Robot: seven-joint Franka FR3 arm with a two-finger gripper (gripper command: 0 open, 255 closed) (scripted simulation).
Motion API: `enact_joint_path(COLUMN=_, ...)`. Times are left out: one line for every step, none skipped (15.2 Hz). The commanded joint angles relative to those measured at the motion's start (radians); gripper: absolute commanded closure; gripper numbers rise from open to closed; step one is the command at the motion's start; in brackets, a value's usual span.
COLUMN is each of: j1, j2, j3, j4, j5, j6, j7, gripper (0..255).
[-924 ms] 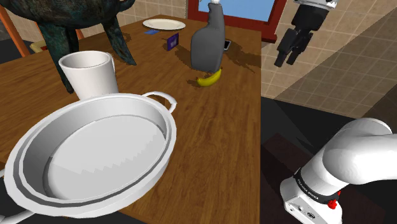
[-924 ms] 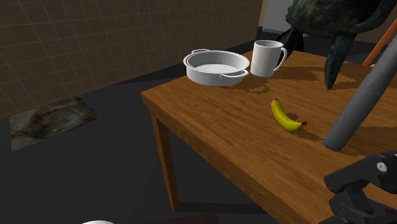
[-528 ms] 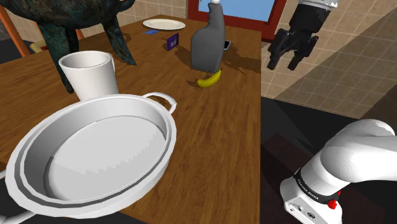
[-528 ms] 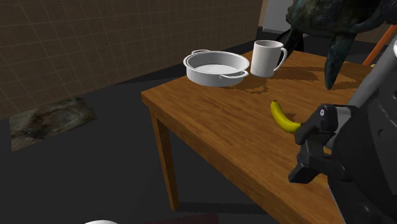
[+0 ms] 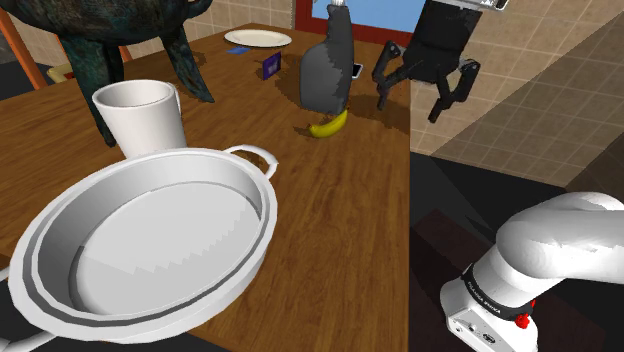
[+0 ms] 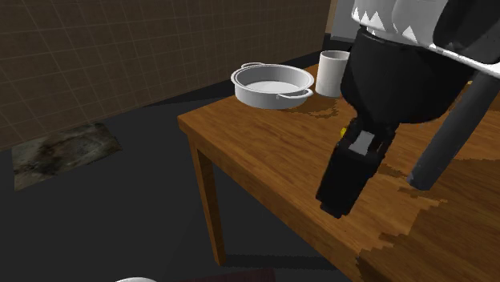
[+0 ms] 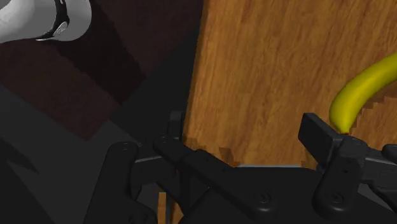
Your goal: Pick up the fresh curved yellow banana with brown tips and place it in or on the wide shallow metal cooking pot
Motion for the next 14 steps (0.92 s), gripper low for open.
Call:
enact_joint_path(j1=-0.052, j2=0.034, j3=0.081, j4=0.048, j5=0.041, j6=0.005, j7=0.178, gripper=0)
enact_joint_path(j1=-0.080, j2=0.054, j3=0.120, j4=0.076, j5=0.056, j6=0.008, j7=0.258, gripper=0)
enact_joint_path(j1=-0.110, j2=0.077, j3=0.160, j4=0.105, j5=0.070, j6=0.012, j7=0.339, gripper=0)
enact_joint_path(j1=-0.142, j2=0.101, j3=0.200, j4=0.136, j5=0.081, j6=0.016, j7=0.419, gripper=0)
enact_joint_path(j1=-0.176, j2=0.127, j3=0.240, j4=0.168, j5=0.090, j6=0.020, j7=0.500, gripper=0)
enact_joint_path(j1=-0.211, j2=0.155, j3=0.281, j4=0.203, j5=0.096, j6=0.025, j7=0.580, gripper=0)
enact_joint_path(j1=-0.249, j2=0.184, j3=0.323, j4=0.238, j5=0.100, j6=0.030, j7=0.661, gripper=0)
enact_joint_path(j1=-0.288, j2=0.215, j3=0.367, j4=0.275, j5=0.101, j6=0.034, j7=0.741, gripper=0)
enact_joint_path(j1=-0.326, j2=0.243, j3=0.407, j4=0.308, j5=0.100, j6=0.038, j7=0.812, gripper=0)
enact_joint_path(j1=-0.325, j2=0.238, j3=0.410, j4=0.292, j5=0.104, j6=0.050, j7=0.810, gripper=0)
enact_joint_path(j1=-0.323, j2=0.234, j3=0.413, j4=0.277, j5=0.108, j6=0.061, j7=0.807, gripper=0)
enact_joint_path(j1=-0.321, j2=0.231, j3=0.416, j4=0.263, j5=0.111, j6=0.073, j7=0.805, gripper=0)
enact_joint_path(j1=-0.319, j2=0.227, j3=0.420, j4=0.248, j5=0.115, j6=0.085, j7=0.803, gripper=0)
enact_joint_path(j1=-0.317, j2=0.224, j3=0.423, j4=0.234, j5=0.119, j6=0.096, j7=0.801, gripper=0)
